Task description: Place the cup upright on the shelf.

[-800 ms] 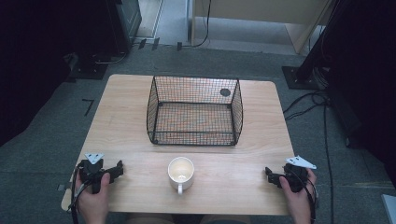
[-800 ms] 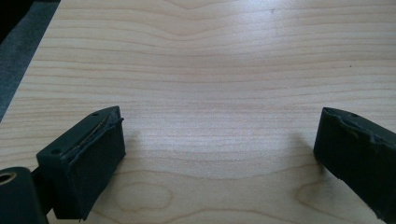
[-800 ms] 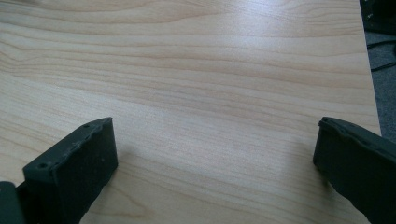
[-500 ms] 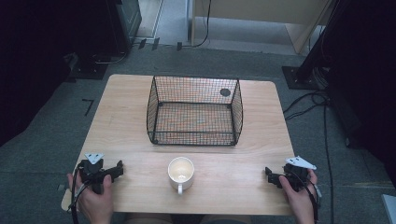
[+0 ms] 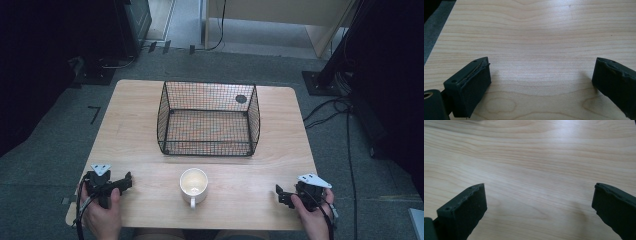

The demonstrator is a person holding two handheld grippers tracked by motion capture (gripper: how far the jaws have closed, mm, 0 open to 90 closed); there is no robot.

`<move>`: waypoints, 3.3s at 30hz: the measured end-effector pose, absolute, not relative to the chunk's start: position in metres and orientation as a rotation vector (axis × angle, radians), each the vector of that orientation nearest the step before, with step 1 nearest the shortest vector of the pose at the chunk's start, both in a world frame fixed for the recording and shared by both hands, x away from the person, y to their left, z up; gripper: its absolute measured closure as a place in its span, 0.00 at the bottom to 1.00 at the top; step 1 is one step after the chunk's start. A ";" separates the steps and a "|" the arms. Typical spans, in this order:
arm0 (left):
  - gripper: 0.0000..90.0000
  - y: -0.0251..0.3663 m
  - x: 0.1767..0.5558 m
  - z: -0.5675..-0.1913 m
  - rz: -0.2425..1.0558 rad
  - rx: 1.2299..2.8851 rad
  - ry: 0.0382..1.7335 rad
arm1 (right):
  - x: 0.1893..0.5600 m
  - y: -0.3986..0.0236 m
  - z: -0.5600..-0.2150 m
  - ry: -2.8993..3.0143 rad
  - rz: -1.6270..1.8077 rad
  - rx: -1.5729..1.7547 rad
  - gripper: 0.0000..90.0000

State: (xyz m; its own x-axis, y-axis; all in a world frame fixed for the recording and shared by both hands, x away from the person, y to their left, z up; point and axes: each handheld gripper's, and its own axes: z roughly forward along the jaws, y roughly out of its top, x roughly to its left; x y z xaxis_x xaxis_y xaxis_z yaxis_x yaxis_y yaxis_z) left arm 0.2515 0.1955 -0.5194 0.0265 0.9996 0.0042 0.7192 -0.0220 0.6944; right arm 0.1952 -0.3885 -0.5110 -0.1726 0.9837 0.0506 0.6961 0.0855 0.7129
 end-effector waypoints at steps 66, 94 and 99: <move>0.02 0.194 0.252 -0.519 0.705 1.803 1.735 | 0.180 -0.216 -0.453 2.189 1.153 1.348 0.00; 0.02 0.194 0.252 -0.519 0.705 1.804 1.736 | 0.172 -0.145 -0.464 2.236 1.146 1.322 0.00; 0.02 0.194 0.252 -0.519 0.705 1.804 1.736 | 0.171 -0.141 -0.469 2.246 1.083 1.288 0.00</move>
State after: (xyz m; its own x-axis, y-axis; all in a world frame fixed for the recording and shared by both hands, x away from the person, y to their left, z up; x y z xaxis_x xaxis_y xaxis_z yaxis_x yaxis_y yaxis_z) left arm 0.2521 0.1942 -0.5193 0.0362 0.9993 0.0055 0.7199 -0.0299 0.6934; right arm 0.1710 -0.1410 -0.4690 -0.5348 0.8411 0.0809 0.5872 0.3011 0.7514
